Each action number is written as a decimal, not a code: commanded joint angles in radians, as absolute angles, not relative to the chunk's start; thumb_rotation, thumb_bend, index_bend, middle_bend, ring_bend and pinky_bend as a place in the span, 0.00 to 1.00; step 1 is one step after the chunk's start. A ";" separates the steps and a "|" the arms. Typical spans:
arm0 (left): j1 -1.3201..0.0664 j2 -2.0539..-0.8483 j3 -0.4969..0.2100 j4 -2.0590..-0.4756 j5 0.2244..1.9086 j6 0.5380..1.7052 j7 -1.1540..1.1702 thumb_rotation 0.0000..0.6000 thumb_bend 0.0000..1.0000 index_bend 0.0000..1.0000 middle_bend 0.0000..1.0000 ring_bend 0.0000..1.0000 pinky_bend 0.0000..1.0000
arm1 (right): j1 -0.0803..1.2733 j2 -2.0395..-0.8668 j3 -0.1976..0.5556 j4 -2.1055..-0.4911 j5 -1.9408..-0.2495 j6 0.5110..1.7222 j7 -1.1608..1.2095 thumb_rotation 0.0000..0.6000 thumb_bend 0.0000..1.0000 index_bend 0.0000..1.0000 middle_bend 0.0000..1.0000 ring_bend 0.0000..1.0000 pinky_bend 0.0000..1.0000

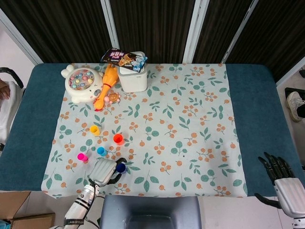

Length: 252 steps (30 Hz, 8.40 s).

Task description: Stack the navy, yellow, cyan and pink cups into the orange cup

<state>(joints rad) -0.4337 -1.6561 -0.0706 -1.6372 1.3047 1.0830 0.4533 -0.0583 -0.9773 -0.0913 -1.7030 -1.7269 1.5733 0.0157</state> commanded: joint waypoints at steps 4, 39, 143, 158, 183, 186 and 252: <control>-0.444 -1.668 -0.071 -1.623 1.286 1.085 0.461 1.00 0.38 0.43 1.00 1.00 1.00 | -0.059 -0.976 -0.091 -1.702 -1.728 1.576 0.019 1.00 0.21 0.00 0.00 0.00 0.00; -0.656 -1.641 -0.327 -1.525 1.008 1.091 0.490 1.00 0.40 0.51 1.00 1.00 1.00 | -0.063 -0.960 -0.085 -1.699 -1.705 1.581 0.052 1.00 0.21 0.00 0.00 0.00 0.00; -0.642 -1.523 -0.282 -1.436 1.085 1.093 0.248 1.00 0.36 0.52 1.00 1.00 1.00 | -0.066 -0.960 -0.077 -1.704 -1.691 1.572 0.043 1.00 0.21 0.00 0.00 0.00 0.00; -0.680 -1.578 -0.260 -1.598 1.050 1.158 0.446 1.00 0.36 0.52 1.00 1.00 1.00 | -0.073 -0.950 -0.085 -1.693 -1.713 1.593 0.073 1.00 0.21 0.00 0.00 0.00 0.00; -0.705 -1.668 -0.226 -1.478 1.035 1.144 0.479 1.00 0.37 0.48 1.00 1.00 1.00 | -0.079 -0.943 -0.082 -1.689 -1.710 1.608 0.094 1.00 0.21 0.00 0.00 0.00 0.00; -0.707 -1.670 -0.222 -1.468 1.030 1.132 0.480 1.00 0.37 0.43 1.00 1.00 1.00 | -0.080 -0.942 -0.081 -1.688 -1.709 1.610 0.096 1.00 0.21 0.00 0.00 0.00 0.00; -0.522 -1.596 -0.079 -1.363 1.275 1.132 0.278 1.00 0.39 0.47 1.00 1.00 1.00 | -0.075 -0.953 -0.084 -1.693 -1.714 1.595 0.064 1.00 0.21 0.00 0.00 0.00 0.00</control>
